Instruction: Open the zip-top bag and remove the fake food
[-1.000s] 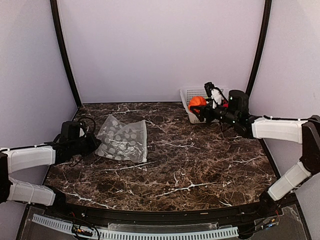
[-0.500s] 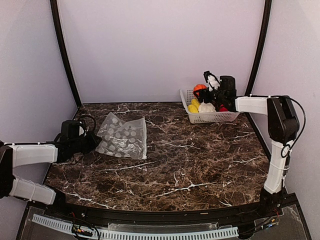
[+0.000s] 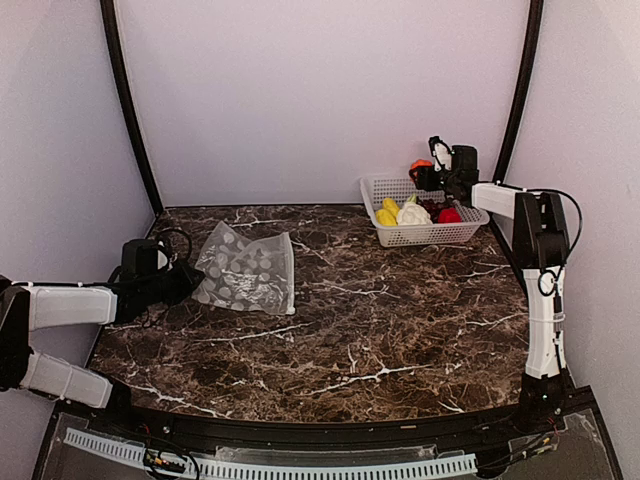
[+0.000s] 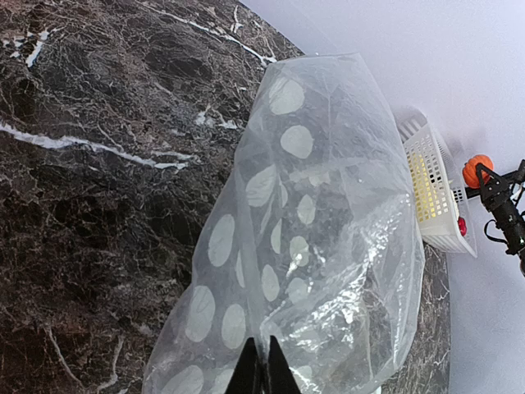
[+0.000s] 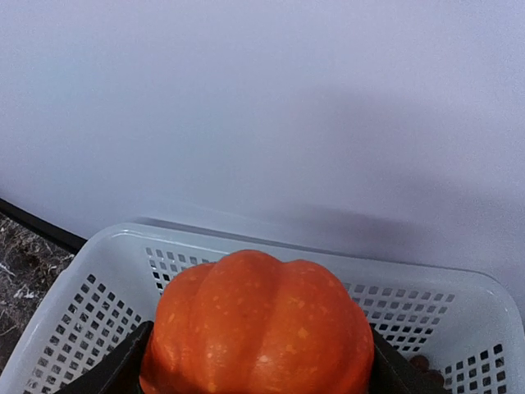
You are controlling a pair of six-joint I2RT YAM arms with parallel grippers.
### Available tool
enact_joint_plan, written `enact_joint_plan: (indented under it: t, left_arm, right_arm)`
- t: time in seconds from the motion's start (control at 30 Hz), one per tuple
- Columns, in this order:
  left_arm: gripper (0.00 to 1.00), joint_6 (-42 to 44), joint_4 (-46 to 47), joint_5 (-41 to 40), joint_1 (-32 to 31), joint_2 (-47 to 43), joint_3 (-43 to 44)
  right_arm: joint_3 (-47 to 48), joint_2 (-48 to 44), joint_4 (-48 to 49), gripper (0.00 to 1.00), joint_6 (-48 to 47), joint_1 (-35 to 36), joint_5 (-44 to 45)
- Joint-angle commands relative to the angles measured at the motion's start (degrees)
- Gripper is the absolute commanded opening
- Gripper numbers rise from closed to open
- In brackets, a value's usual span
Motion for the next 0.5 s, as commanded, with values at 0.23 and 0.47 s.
enact_joint_plan:
  t: [0.23,0.47]
  left_arm:
    - [0.01,-1.4,2.33,1.86,1.01,0.88,-0.89]
    - [0.01,-1.6,2.5,2.05,1.17,1.29,-0.51]
  right_arm:
    - [22.39,13.73,-8.07,0.78,1.16,2.17,-4.43]
    - [21.79,13.07,-8.61,0.99,0.41,2.77,-4.42]
